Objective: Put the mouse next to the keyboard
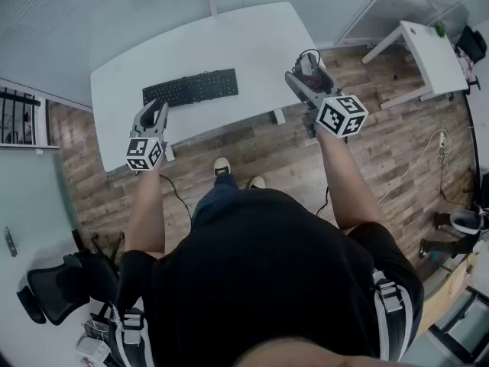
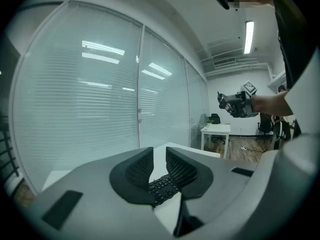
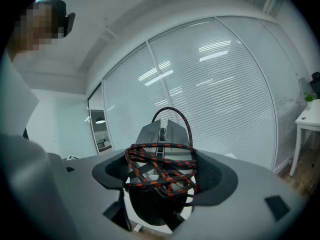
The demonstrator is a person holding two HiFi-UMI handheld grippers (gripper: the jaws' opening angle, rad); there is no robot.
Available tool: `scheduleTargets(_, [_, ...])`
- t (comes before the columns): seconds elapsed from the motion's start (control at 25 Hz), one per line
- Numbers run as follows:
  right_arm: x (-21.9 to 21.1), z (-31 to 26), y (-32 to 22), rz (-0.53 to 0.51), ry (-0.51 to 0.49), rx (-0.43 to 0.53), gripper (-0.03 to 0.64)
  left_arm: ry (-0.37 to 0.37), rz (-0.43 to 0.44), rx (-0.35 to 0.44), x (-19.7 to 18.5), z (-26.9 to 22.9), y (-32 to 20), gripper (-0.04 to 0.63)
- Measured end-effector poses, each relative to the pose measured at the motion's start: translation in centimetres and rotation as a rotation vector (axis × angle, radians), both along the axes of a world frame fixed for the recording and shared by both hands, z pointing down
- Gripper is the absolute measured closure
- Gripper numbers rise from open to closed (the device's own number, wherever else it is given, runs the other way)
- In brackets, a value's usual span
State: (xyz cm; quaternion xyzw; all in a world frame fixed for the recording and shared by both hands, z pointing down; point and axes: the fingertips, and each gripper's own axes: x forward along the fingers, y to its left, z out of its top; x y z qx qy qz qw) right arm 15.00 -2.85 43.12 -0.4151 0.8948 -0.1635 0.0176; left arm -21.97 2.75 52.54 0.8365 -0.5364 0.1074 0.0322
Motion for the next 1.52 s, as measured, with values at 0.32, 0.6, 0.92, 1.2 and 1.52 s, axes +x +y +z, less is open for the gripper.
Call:
scheduleTargets(0.32, [0.8, -1.4, 5.6, 0.012, 0.000, -0.012, 0.216, 0.113, 0.044, 0.111, 3.4, -10.7, 9.0, 0.572])
scheduleTargets(0.6, [-1.2, -2.4, 6.6, 0.033, 0.029, 0.004, 0.218, 0.103, 0.100, 0.120, 2.5, -13.7, 9.5, 0.572])
scheduleTargets(0.92, [-3.8, -3.0, 7.0, 0.059, 0.031, 0.005, 0.216, 0.131, 0.133, 0.106, -0.6, -13.8, 9.3, 0.572])
scheduleTargets(1.2, [-5.5, -2.8, 6.8, 0.092, 0.023, -0.014, 0.216, 0.136, 0.150, 0.099, -3.1, -13.6, 8.2, 0.572])
scheduleTargets(1.52, [-8.2, -2.9, 5.6, 0.103, 0.029, -0.015, 0.216, 0.138, 0.167, 0.097, -6.1, -13.2, 6.8, 0.572])
